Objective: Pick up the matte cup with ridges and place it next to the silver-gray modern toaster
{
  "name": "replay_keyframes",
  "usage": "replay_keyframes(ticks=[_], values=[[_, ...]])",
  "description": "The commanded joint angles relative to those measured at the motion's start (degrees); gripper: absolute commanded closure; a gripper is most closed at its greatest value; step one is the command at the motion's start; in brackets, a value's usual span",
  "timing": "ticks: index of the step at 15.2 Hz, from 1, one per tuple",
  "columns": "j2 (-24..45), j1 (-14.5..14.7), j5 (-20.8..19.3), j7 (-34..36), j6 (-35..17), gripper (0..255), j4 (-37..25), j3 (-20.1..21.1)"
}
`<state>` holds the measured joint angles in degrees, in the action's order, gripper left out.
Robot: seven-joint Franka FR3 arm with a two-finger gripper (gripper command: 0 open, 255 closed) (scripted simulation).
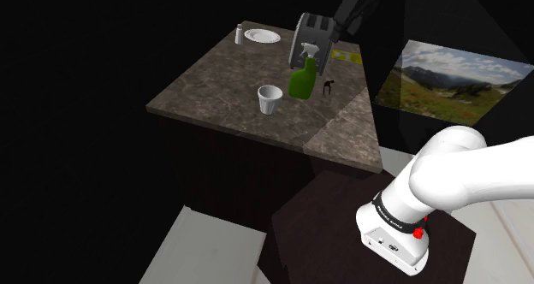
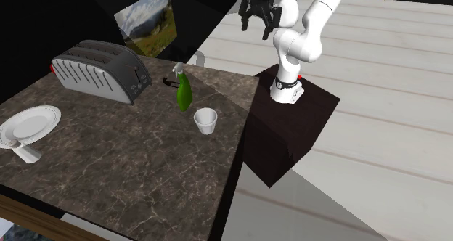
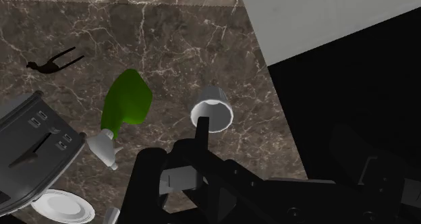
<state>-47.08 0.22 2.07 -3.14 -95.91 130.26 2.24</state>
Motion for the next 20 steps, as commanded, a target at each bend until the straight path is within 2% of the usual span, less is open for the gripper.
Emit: replay_keyframes(ticks=[1, 11, 20], values=[[0.0, 0.0, 0.0, 0.0, 0.0, 0, 0.0, 0.0], [12.7, -0.6, -1.7, 2.4, -18.7, 0, 6.8, 3.7], [29.7, -2.4, -6.2, 6.7, -33.9, 0, 6.2, 7.1]])
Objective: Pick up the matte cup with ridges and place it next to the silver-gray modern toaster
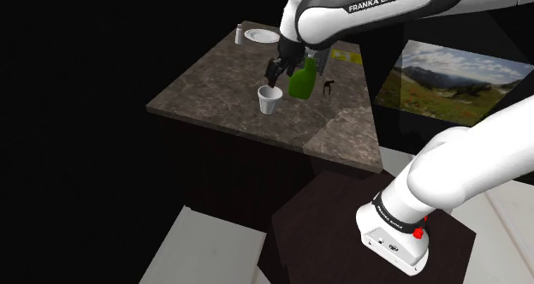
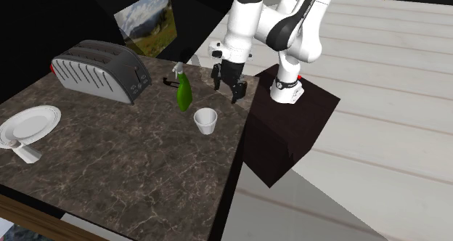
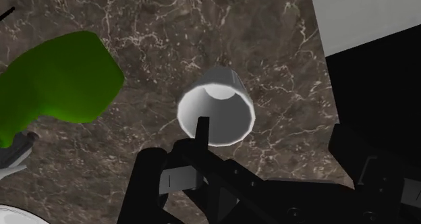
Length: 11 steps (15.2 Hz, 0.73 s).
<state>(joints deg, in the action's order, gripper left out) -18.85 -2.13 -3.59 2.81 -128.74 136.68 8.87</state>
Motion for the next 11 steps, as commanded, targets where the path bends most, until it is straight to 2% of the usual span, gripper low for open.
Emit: replay_keyframes(ticks=[1, 6, 11], values=[[3.5, -0.4, -1.4, 1.5, -2.6, 0, -0.7, 0.9], [14.5, -1.5, -6.7, 5.7, -8.9, 0, -4.3, 2.2], [17.8, -1.8, -8.5, 7.0, -12.2, 0, -4.2, 2.1]])
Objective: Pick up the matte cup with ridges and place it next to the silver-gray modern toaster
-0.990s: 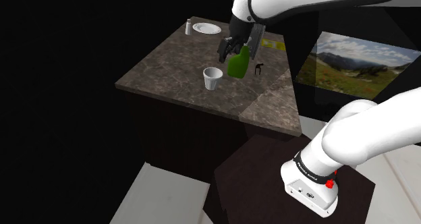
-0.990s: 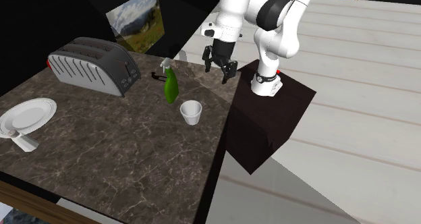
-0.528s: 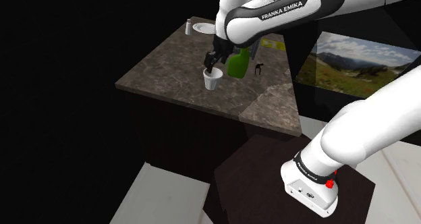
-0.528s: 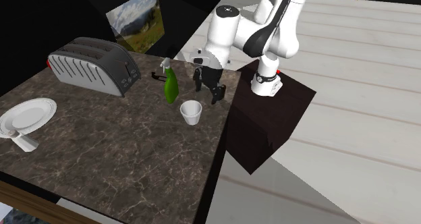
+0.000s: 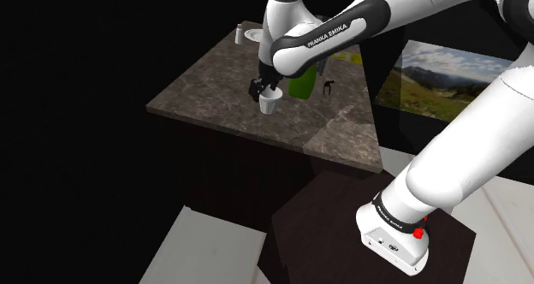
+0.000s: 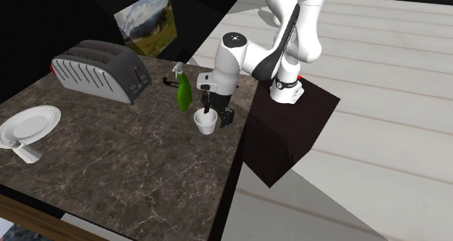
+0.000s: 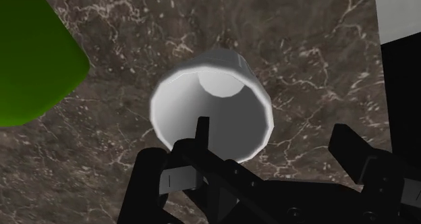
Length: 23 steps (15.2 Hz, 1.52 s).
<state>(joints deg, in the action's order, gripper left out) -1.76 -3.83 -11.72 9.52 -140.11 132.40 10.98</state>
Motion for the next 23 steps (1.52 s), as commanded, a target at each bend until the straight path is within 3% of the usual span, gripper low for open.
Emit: replay_keyframes(ticks=[1, 11, 12, 23], values=[[1.3, -0.1, -0.7, 0.5, -1.5, 0, 0.2, -0.1], [3.0, -0.3, -1.7, 1.2, -3.3, 0, 0.4, -0.2], [3.0, -0.3, -1.7, 1.2, -3.3, 255, 0.4, -0.2], [1.9, -0.2, -1.0, 0.5, -1.8, 255, -0.1, -0.2]])
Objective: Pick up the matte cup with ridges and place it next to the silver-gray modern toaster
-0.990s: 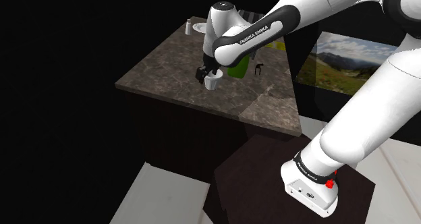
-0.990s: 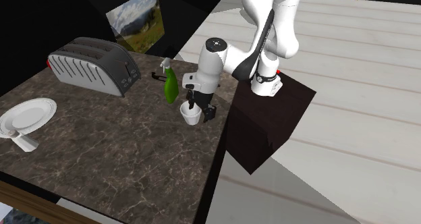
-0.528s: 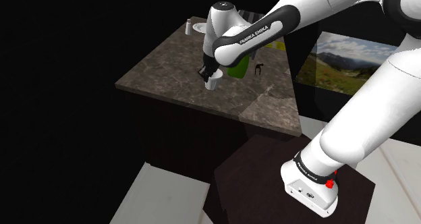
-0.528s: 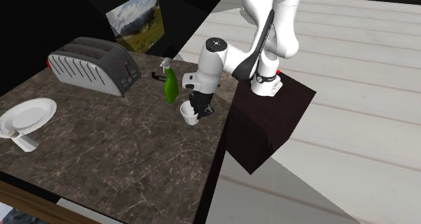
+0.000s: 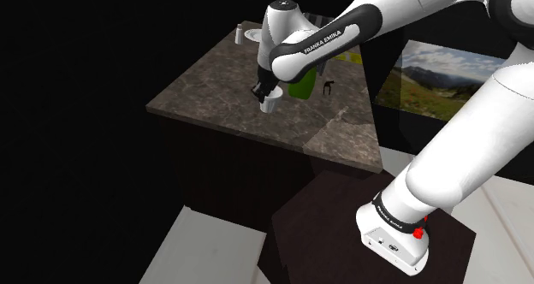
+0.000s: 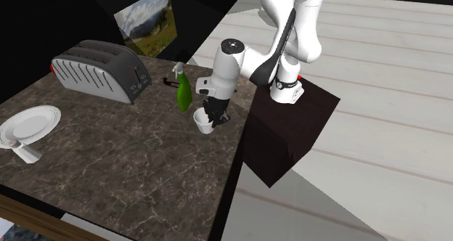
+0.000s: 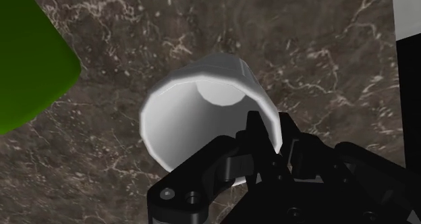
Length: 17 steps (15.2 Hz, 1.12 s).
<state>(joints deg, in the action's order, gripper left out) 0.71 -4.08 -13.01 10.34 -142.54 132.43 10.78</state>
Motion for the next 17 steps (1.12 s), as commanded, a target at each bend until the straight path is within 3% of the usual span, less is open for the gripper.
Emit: replay_keyframes(ticks=[1, 17], values=[[-1.0, 0.0, 0.7, -0.6, 1.3, 255, -0.4, 0.0], [-7.2, 0.4, 4.5, -4.5, 13.3, 255, -6.5, 0.0]])
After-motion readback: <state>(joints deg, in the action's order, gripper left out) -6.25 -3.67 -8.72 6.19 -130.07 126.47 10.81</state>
